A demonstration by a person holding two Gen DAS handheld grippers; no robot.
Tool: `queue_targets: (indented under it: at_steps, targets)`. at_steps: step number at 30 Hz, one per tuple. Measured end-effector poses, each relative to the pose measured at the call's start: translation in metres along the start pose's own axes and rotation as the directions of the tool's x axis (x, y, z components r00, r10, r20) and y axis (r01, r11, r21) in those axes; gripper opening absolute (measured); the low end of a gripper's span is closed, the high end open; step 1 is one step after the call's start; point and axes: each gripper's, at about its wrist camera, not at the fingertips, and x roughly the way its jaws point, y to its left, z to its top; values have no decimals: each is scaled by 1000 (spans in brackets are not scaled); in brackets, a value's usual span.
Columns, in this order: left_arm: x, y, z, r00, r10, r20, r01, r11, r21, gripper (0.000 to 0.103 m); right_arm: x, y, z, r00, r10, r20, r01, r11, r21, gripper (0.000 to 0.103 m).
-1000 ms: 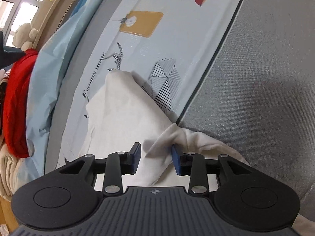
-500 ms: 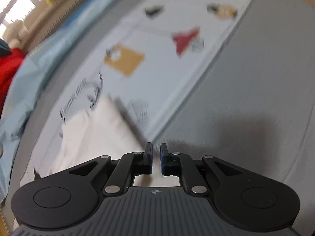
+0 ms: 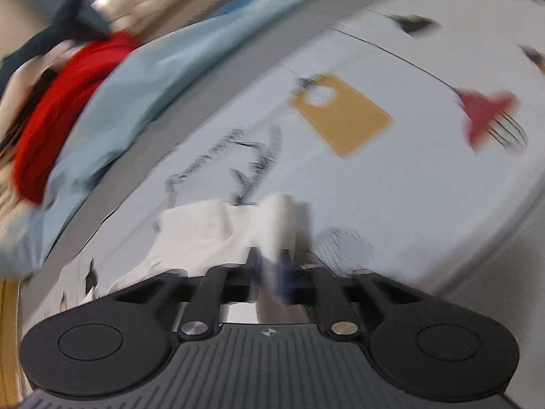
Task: Fold small clothes
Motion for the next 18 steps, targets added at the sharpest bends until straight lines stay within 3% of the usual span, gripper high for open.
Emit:
queue_targets:
  at_steps: [2, 4, 6, 9, 11, 13, 15, 16, 18]
  targets:
    - [1, -1, 1, 1000, -3, 0, 3, 1000, 2, 10, -4, 2, 8, 997, -28, 71, 30, 999, -34, 3]
    - [2, -3, 0, 1000, -10, -3, 10, 1000, 7, 10, -3, -4, 14, 986, -108, 124, 111, 994, -15, 0]
    - [2, -6, -1, 1000, -25, -6, 25, 1000, 18, 10, -4, -8, 18, 971, -186, 150, 191, 981, -19, 3]
    - [2, -10, -2, 999, -50, -9, 50, 998, 39, 10, -14, -17, 21, 988, -112, 110, 109, 993, 37, 4]
    - [2, -13, -1, 998, -69, -11, 70, 996, 58, 10, -29, -7, 17, 996, -9, 90, 12, 999, -39, 4]
    - [2, -16, -2, 996, -88, -16, 89, 993, 80, 10, -35, 6, 9, 995, 94, 25, -90, 985, -146, 4]
    - [6, -17, -3, 995, -98, -28, 100, 990, 101, 10, -35, 17, -8, 980, 155, -128, -185, 947, -264, 5]
    - [11, -17, -5, 995, -90, -46, 95, 989, 110, 10, -31, 19, -18, 977, 110, -181, -165, 931, -325, 6]
    - [21, -13, -10, 995, -52, -84, 62, 991, 117, 10, -17, 7, -38, 965, -77, -252, -32, 915, -402, 5]
